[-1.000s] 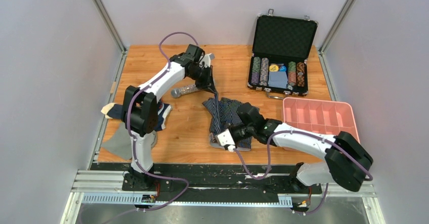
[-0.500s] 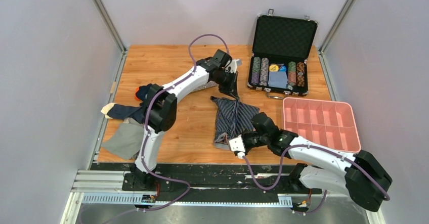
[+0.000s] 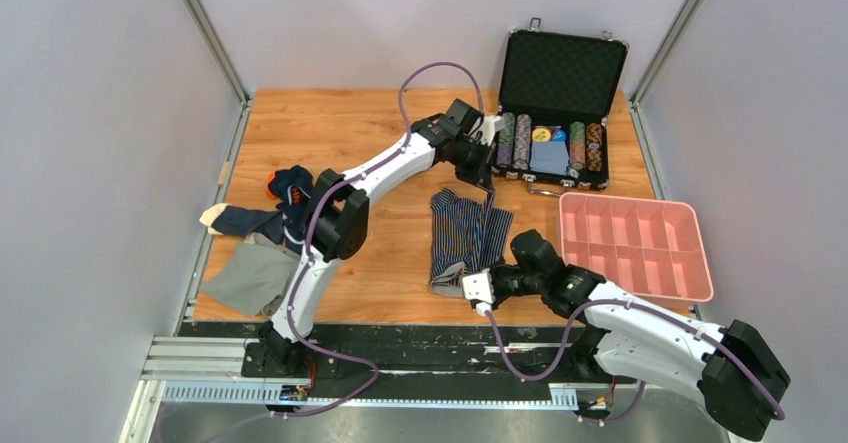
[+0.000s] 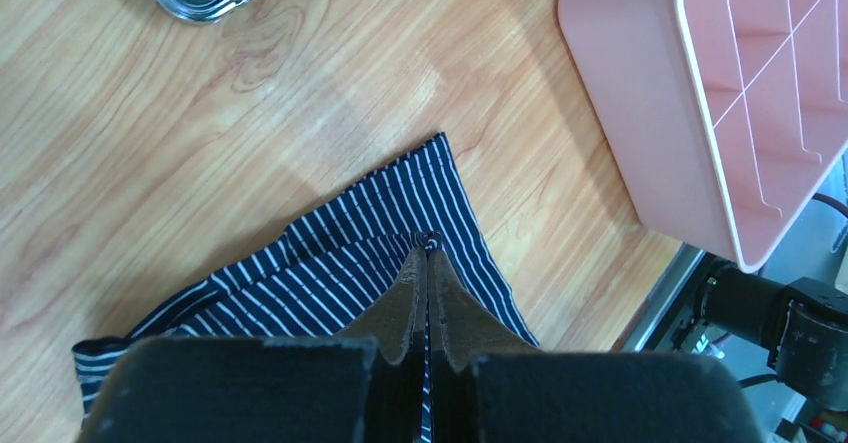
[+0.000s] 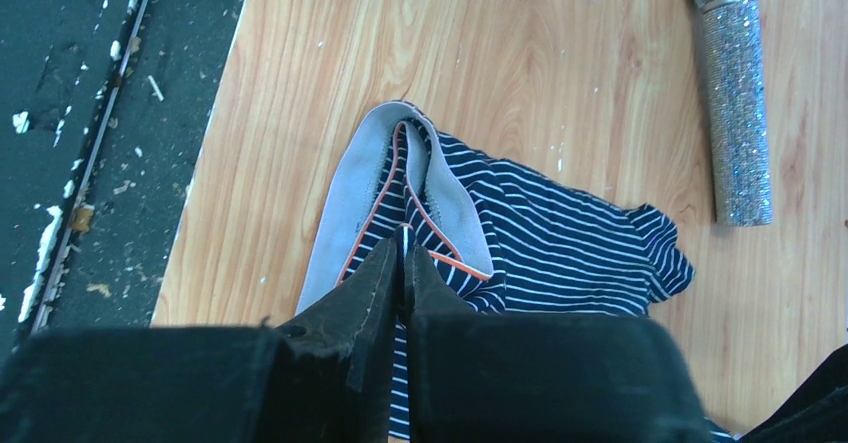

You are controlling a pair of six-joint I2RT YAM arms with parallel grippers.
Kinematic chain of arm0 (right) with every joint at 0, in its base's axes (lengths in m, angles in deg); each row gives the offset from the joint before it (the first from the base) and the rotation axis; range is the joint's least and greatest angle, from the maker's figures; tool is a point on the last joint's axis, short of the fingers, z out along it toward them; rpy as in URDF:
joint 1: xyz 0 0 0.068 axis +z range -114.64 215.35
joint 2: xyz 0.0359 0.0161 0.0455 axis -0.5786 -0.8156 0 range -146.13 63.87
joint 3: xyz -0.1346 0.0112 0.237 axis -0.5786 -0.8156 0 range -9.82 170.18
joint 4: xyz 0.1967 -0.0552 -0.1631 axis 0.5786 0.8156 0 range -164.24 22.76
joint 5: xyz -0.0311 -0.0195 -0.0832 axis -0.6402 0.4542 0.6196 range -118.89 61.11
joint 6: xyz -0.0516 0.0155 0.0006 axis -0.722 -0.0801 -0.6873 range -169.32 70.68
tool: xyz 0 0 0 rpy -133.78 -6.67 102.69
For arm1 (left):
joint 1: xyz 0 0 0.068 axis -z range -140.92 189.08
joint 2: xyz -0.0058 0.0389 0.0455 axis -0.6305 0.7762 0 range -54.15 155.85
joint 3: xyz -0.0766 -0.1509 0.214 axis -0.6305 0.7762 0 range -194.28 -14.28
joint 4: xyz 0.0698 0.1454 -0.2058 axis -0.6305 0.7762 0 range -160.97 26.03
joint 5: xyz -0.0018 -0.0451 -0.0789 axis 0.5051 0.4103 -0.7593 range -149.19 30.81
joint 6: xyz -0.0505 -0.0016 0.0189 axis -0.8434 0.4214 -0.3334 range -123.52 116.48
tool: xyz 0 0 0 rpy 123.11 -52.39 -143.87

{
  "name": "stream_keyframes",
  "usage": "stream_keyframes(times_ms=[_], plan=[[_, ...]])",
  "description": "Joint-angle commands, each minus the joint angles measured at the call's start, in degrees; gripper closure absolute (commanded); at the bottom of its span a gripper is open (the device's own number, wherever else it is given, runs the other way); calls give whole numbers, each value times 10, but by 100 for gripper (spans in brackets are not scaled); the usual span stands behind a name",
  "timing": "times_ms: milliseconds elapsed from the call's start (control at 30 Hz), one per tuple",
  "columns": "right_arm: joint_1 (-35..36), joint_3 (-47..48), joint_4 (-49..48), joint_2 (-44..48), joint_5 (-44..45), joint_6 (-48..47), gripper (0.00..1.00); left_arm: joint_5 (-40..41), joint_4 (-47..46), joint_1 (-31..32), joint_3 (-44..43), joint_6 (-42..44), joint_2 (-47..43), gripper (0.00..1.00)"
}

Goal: Roll the underwear
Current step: Fold the underwear at the center of the board.

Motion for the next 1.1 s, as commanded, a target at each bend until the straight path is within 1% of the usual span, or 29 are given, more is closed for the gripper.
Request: stream_keyframes(times_ms=[0,167,400,800,1067], plan=[[-1,-23,28,34,4,12,100,7,-22,11,-27,16,14,100],[-1,-46,35,57,12,8,100,8,-22,17,-33,16,26,100],[-1,-62,34,59,17,0,100,21,-20,21,-28,17,29,100],[-1,-73,36,73,29,-1,100,31,-28,37,-36,3,44,100],[-1,-85,55,86,36,-8,100,28,-37,46,-50,-8,63,100]])
